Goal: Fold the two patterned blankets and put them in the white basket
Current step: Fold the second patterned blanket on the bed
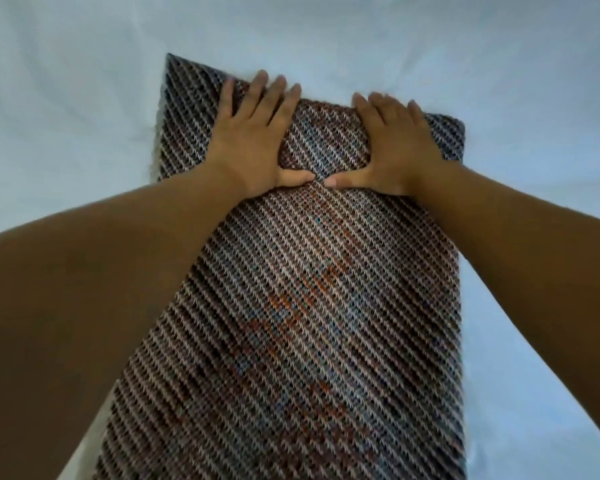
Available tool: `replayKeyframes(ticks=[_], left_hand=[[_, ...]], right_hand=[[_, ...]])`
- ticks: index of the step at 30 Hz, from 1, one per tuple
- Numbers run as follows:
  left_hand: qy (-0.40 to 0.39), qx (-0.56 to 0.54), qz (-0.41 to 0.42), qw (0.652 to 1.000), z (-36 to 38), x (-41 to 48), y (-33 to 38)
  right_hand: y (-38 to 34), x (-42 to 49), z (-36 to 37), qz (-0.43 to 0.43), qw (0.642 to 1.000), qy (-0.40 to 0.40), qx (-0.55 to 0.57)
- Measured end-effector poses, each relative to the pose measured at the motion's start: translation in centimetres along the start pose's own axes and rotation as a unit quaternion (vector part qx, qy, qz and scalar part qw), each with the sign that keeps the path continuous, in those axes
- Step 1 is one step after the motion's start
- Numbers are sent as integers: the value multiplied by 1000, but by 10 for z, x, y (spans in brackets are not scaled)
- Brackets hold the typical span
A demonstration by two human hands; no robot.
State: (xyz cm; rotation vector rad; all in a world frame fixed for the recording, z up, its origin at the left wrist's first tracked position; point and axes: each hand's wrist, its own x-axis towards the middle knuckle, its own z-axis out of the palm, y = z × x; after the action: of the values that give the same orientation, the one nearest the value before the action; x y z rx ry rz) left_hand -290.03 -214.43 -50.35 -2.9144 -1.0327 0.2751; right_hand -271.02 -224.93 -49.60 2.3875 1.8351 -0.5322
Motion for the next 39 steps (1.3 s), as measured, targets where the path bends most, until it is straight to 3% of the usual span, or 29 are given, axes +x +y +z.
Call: replayKeyframes(ticks=[5,9,12,15,18,23,28,34,39], left_hand=[[-132,23,-30,991,-37,30,-12],[-167,43,-38,984,-50,19,-24],[-102,45,-28,993,-55,-13,-25],[-24,64,-10,998,-58,-43,-21],[33,22,-10,999,-65,-77,-19],[96,-66,-52,992,-77,-157,8],[71,-120,-87,986,-86,-246,43],[145,-171,-116,968,-100,-352,64],[159,-176,-118,964,-68,-440,74]], right_hand=[[-17,18,-24,36,995,-51,-80],[-30,3,-28,109,989,-63,-79],[-41,-21,-21,117,989,0,-88],[-43,-47,-17,86,984,110,-113],[-42,-75,-21,49,979,167,-107],[-50,-149,-31,5,982,183,-49],[-70,-249,-18,0,988,154,18],[-116,-350,-8,-22,967,250,44],[-152,-415,35,-7,975,217,42]])
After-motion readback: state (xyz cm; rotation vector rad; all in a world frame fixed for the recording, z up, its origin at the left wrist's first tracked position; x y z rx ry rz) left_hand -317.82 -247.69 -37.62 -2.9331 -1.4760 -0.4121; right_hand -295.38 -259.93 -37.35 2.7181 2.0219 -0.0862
